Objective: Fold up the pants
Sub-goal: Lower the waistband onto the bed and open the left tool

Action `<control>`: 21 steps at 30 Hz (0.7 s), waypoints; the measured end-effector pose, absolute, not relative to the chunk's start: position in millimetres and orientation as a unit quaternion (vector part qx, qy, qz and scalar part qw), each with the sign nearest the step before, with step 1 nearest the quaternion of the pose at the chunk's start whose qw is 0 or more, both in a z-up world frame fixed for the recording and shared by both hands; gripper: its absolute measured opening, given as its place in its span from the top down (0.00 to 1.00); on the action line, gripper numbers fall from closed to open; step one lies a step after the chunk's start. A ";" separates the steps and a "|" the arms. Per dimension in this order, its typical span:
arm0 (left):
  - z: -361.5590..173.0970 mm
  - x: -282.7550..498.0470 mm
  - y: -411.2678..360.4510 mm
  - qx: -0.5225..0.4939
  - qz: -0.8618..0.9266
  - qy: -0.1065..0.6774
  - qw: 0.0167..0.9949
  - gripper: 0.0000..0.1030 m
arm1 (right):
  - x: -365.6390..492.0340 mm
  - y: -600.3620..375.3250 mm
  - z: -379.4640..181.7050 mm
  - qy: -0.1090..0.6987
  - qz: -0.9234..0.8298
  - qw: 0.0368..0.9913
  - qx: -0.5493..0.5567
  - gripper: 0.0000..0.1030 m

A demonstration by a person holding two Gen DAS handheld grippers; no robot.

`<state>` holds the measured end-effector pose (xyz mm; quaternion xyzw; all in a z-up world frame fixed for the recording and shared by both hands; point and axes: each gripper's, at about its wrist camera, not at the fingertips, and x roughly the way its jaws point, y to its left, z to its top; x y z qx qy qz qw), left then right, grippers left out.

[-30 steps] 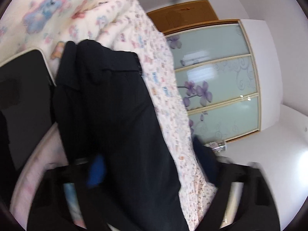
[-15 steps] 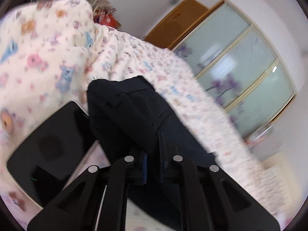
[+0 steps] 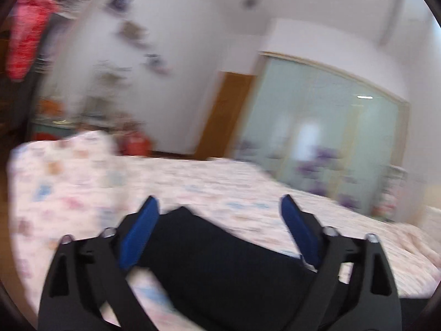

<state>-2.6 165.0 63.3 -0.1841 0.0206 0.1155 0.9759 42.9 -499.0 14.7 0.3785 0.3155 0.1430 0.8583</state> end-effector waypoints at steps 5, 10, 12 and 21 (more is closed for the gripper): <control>35.1 48.5 116.9 -0.228 -0.124 0.173 0.950 0.03 | 69.5 -423.5 1.2 0.377 0.229 0.828 0.346 0.28; 13.7 72.6 88.2 -0.201 -0.113 0.257 0.939 0.02 | 84.8 -384.9 -20.3 0.457 0.189 0.829 0.262 0.28; -9.2 87.6 88.2 -0.195 -0.074 0.328 0.921 0.02 | 87.0 -389.1 -33.7 0.482 0.190 0.810 0.273 0.31; -28.0 92.9 76.1 -0.148 -0.056 0.356 0.921 0.02 | 28.7 -507.7 17.2 0.296 0.057 0.868 0.394 0.31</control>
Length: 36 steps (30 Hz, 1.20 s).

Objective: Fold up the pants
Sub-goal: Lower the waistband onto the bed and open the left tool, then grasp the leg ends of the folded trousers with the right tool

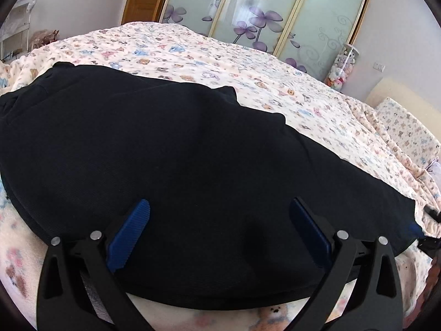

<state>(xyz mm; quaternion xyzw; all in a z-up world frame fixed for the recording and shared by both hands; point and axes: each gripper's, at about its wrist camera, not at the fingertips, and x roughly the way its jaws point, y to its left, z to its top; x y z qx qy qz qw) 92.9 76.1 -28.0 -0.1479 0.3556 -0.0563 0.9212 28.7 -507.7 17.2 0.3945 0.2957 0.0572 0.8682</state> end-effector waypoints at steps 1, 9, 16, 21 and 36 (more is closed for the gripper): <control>-28.8 94.4 76.4 -0.148 -0.056 0.356 0.921 0.02 | 20.4 -523.5 18.6 0.274 0.033 0.870 0.409 0.31; -26.5 101.2 71.1 -0.136 -0.048 0.363 0.921 0.02 | -0.7 -616.4 -36.7 0.318 -0.085 0.823 0.463 0.44; -28.2 105.9 64.5 -0.126 -0.041 0.366 0.921 0.02 | -41.4 -638.6 -12.5 0.218 -0.084 0.814 0.532 0.38; -27.8 106.3 64.9 -0.127 -0.043 0.365 0.921 0.02 | -33.2 -642.7 -25.9 0.257 -0.105 0.798 0.535 0.39; -27.8 106.5 65.7 -0.130 -0.046 0.363 0.922 0.02 | 4.8 -638.2 -40.1 0.241 -0.179 0.818 0.491 0.65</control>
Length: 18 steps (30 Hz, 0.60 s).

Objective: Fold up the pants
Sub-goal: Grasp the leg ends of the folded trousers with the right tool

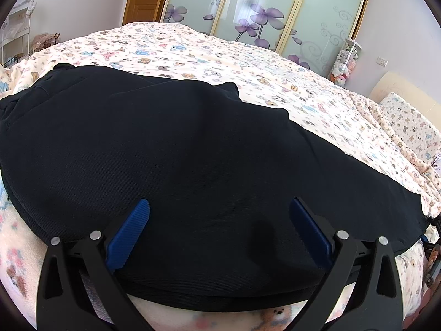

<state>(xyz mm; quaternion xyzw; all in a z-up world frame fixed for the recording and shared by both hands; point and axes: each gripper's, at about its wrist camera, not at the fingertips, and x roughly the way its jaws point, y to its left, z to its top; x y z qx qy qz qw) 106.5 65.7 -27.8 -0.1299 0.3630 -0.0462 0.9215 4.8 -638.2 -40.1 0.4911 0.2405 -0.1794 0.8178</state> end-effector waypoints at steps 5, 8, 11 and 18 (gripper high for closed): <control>-27.7 106.7 65.7 -0.131 -0.047 0.363 0.921 0.02 | -3.8 -636.7 -35.4 0.219 -0.182 0.820 0.497 0.84; -27.7 106.9 65.8 -0.130 -0.046 0.363 0.921 0.02 | -9.7 -625.0 -20.4 0.210 -0.189 0.831 0.479 0.85; -28.3 106.9 66.1 -0.129 -0.046 0.364 0.921 0.02 | -9.1 -608.9 -2.7 0.209 -0.202 0.850 0.439 0.87; -28.3 107.0 66.4 -0.129 -0.046 0.363 0.921 0.02 | 2.8 -562.7 38.3 0.174 -0.180 0.905 0.343 0.95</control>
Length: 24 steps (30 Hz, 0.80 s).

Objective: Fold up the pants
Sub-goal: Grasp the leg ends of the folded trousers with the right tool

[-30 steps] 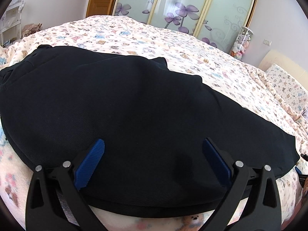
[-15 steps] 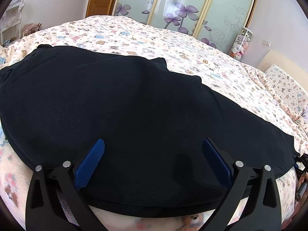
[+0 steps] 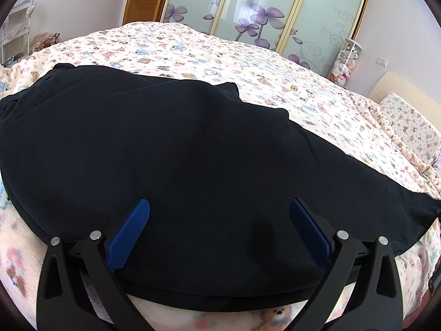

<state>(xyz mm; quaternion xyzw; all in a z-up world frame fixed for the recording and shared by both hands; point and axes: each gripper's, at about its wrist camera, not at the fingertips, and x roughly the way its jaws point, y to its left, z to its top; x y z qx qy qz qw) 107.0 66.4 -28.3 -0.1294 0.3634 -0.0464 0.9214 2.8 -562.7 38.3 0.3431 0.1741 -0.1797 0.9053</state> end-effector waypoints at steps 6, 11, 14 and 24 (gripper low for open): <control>-28.2 106.7 69.0 -0.138 -0.054 0.361 0.921 0.02 | 13.8 -572.6 25.9 0.183 -0.205 0.885 0.376 0.95; -28.1 106.0 70.5 -0.144 -0.061 0.360 0.920 0.02 | 11.1 -596.4 -0.8 0.210 -0.243 0.843 0.431 0.94; -28.0 106.2 71.0 -0.145 -0.066 0.359 0.919 0.02 | 2.4 -609.9 -13.9 0.214 -0.242 0.820 0.472 0.92; -28.1 106.0 71.6 -0.142 -0.064 0.359 0.920 0.02 | -7.3 -634.2 -48.2 0.178 -0.175 0.789 0.561 0.91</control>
